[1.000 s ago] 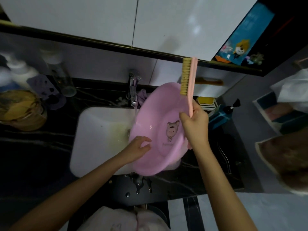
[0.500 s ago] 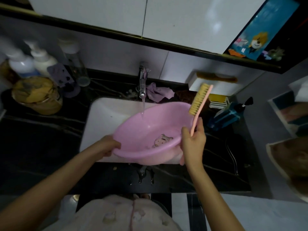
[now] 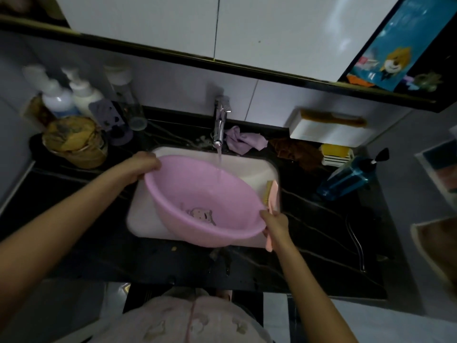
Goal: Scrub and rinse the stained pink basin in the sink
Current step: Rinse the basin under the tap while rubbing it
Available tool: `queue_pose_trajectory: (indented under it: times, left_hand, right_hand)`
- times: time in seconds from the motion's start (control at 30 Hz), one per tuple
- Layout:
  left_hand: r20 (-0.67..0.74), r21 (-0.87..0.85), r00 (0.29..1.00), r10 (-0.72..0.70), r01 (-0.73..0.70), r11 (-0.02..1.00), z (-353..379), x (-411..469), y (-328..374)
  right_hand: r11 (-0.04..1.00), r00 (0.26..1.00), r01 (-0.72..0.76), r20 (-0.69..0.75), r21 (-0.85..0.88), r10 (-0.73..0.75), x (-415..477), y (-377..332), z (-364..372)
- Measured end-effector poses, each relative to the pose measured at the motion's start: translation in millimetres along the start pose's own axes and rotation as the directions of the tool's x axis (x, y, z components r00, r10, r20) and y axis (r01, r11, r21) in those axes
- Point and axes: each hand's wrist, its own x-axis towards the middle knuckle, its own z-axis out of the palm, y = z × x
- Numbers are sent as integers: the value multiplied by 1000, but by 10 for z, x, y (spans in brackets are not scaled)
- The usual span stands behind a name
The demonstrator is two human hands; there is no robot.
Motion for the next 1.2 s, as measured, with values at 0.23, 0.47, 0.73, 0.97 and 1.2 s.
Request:
queue_pose_trajectory:
  times: [0.23, 0.47, 0.73, 0.97, 1.2]
  left_hand:
    - [-56, -228, 993, -104, 89, 970, 408, -350, -320]
    - [-314, -103, 946, -81, 51, 993, 569, -302, -153]
    - [-369, 209, 925, 87, -8, 978, 396, -148, 199]
    - [-390, 323, 917, 82, 53, 945, 456, -117, 222]
    - [-414, 267, 909, 54, 65, 961, 444, -90, 211]
  right_hand:
    - [980, 990, 118, 92, -158, -104, -136, 247, 126]
    - [635, 846, 369, 527, -679, 72, 3, -109, -24]
    - [-16, 821, 544, 529, -839, 215, 1021, -311, 523]
    - [-6, 704, 702, 696, -712, -139, 1599, -402, 1014]
    - [-57, 724, 682, 663, -729, 190, 1749, -426, 772]
